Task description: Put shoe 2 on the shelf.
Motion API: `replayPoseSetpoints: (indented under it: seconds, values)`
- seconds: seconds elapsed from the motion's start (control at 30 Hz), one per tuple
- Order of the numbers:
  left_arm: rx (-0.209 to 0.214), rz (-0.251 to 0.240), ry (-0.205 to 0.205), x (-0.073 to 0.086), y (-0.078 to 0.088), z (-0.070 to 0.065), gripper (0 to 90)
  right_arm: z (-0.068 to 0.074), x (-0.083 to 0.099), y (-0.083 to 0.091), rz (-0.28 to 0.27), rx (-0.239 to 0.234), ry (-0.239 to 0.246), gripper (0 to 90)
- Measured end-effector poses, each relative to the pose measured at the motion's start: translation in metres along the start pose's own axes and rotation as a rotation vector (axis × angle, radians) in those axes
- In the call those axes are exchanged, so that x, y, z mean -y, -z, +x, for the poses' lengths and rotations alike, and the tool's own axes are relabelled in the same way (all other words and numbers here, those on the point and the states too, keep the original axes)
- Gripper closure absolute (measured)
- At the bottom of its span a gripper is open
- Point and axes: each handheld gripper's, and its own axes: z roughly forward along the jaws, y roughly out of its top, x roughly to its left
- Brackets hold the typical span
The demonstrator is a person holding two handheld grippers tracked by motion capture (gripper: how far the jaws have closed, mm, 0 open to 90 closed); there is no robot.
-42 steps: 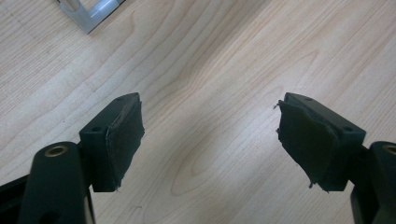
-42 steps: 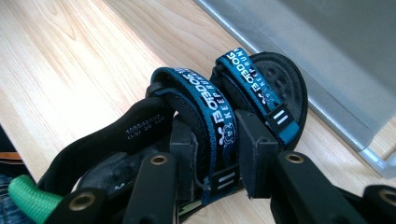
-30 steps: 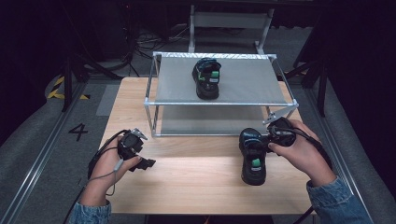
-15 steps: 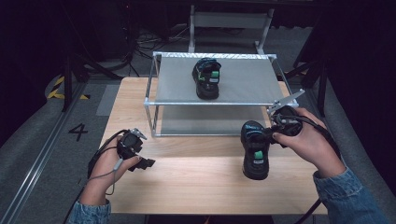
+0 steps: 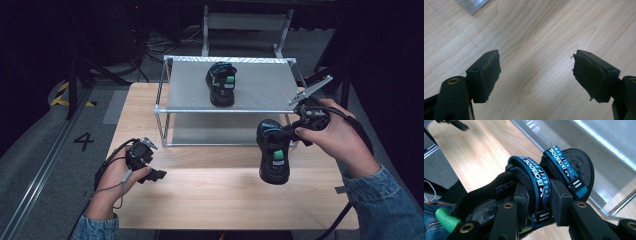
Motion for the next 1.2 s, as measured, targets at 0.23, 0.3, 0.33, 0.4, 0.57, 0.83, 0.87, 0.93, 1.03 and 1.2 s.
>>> replayPoseSetpoints:
  seconds: [0.23,0.3,0.33,0.4,0.57,0.83,0.87,0.93,1.03,1.2]
  values:
    - [0.002,0.001,-0.002,0.000,-0.002,0.001,22.5,-0.001,-0.015,0.013,-0.016,-0.016,-0.004,70.0]
    - [0.003,0.000,-0.002,0.001,-0.002,0.002,22.4,-0.003,-0.020,0.016,-0.022,-0.016,-0.003,70.1]
    - [0.005,0.004,0.006,0.001,-0.001,0.001,22.4,-0.004,-0.023,0.018,-0.023,-0.011,-0.002,70.0]
    - [0.004,0.004,0.006,0.001,-0.001,0.002,22.4,-0.005,-0.027,0.020,-0.025,-0.011,0.000,70.0]
    - [0.005,0.011,-0.003,0.001,-0.004,0.002,22.4,-0.012,-0.040,0.025,-0.034,0.017,-0.003,70.0]
    - [0.007,0.014,-0.004,0.000,-0.006,0.004,22.3,-0.031,-0.060,0.026,-0.062,0.043,-0.005,70.1]
    - [0.010,0.017,0.001,0.000,-0.007,0.004,22.2,-0.036,-0.065,0.025,-0.065,0.042,-0.002,70.1]
    - [0.009,0.018,0.003,0.001,-0.007,0.005,22.1,-0.040,-0.069,0.024,-0.067,0.046,-0.003,70.1]
    - [0.007,0.027,0.012,0.002,-0.008,0.006,22.2,-0.051,-0.078,0.021,-0.081,0.055,-0.002,70.2]
    - [0.004,0.025,0.002,0.000,-0.009,0.006,22.2,-0.066,-0.092,0.015,-0.104,0.085,-0.008,70.2]
